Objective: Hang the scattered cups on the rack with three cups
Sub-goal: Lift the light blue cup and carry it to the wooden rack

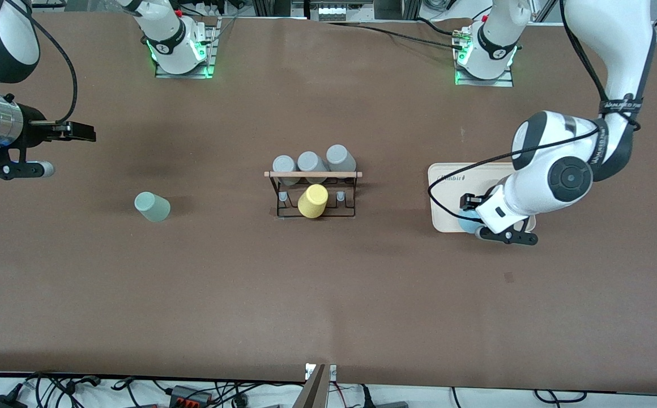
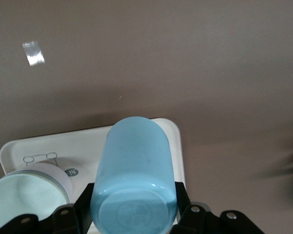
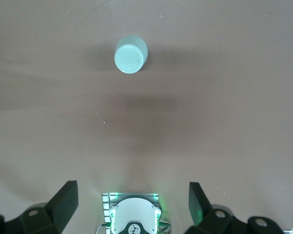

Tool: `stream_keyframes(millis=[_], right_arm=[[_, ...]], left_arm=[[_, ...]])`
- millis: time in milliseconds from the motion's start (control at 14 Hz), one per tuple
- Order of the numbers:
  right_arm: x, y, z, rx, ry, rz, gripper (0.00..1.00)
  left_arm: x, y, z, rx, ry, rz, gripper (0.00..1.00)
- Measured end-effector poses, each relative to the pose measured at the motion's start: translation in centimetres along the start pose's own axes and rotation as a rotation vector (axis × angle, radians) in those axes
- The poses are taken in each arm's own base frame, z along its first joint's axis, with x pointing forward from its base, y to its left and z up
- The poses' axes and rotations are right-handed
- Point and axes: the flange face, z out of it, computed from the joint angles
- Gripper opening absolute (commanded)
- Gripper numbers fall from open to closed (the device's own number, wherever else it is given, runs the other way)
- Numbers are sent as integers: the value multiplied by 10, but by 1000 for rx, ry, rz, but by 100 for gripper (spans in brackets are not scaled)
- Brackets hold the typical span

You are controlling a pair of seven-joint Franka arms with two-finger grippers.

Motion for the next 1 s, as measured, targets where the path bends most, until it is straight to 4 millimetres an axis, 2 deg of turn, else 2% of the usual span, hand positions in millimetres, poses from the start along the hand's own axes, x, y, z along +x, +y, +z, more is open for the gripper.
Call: stream_keyframes(millis=[214, 500, 714, 1000], right_arm=[[0, 0, 0, 0, -1, 1, 100], [0, 0, 1, 1, -1, 1, 100], [0, -1, 1, 3, -2, -1, 100], [0, -2, 0, 2, -1, -3, 100]], left_arm=[[7, 58, -35, -21, 68, 70, 33], [1, 128, -56, -80, 103, 103, 32], [-9, 174, -53, -89, 98, 109, 32], [-35, 254, -28, -86, 58, 36, 32]])
